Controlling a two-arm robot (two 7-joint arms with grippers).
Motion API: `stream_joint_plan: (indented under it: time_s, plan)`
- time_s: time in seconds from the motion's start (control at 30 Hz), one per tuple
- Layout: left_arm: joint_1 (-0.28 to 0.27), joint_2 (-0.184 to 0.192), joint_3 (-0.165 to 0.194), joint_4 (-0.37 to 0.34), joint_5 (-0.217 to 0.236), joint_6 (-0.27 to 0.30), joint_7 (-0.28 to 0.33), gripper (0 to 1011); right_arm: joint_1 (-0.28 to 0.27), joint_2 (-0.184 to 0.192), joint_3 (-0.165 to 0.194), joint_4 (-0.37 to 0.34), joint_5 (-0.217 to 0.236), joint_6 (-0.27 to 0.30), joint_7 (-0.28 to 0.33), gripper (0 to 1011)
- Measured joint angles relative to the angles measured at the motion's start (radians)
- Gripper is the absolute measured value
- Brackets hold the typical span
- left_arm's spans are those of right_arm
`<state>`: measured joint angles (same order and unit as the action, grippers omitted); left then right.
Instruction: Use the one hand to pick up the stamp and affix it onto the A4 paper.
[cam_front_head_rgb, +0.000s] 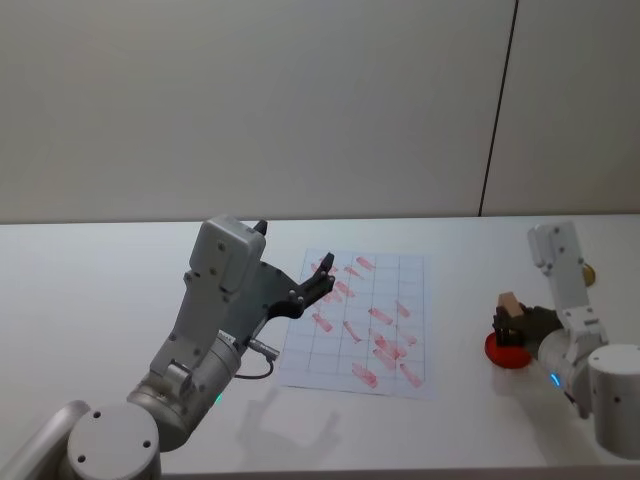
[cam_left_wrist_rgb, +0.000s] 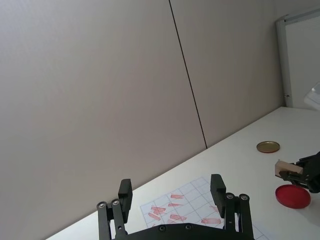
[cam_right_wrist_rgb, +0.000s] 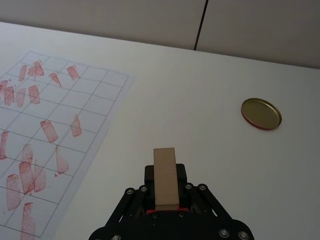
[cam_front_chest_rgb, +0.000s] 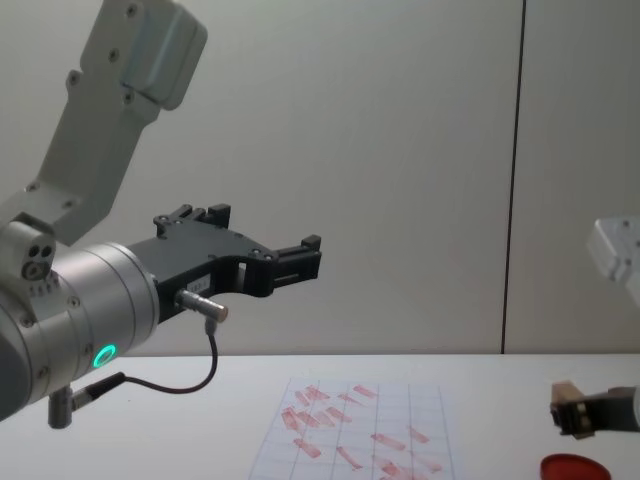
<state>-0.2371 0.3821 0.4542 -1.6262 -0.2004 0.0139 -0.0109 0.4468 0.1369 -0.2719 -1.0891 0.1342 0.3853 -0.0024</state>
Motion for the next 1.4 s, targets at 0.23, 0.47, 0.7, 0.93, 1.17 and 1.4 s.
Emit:
stream_joint_plan:
  time_s: [0.23, 0.47, 0.7, 0.93, 1.17, 1.4]
  plan:
    - [0.0, 0.0, 0.0, 0.0, 0.0, 0.0, 0.0, 993, 0.025, -0.011, 0.0, 0.06, -0.007, -0.002, -0.002, 220]
    - [0.0, 0.0, 0.0, 0.0, 0.0, 0.0, 0.0, 993, 0.039, -0.017, 0.001, 0.098, -0.014, 0.002, -0.004, 221]
    - [0.0, 0.0, 0.0, 0.0, 0.0, 0.0, 0.0, 993, 0.048, -0.02, 0.004, 0.127, -0.018, 0.004, -0.004, 392]
    - [0.0, 0.0, 0.0, 0.0, 0.0, 0.0, 0.0, 993, 0.05, -0.022, 0.006, 0.138, -0.024, -0.004, -0.002, 623]
    - [0.0, 0.0, 0.0, 0.0, 0.0, 0.0, 0.0, 993, 0.041, -0.019, 0.006, 0.113, -0.037, -0.031, -0.001, 855]
    - [0.0, 0.0, 0.0, 0.0, 0.0, 0.0, 0.0, 993, 0.013, -0.007, 0.008, 0.04, -0.055, -0.06, -0.002, 1001]
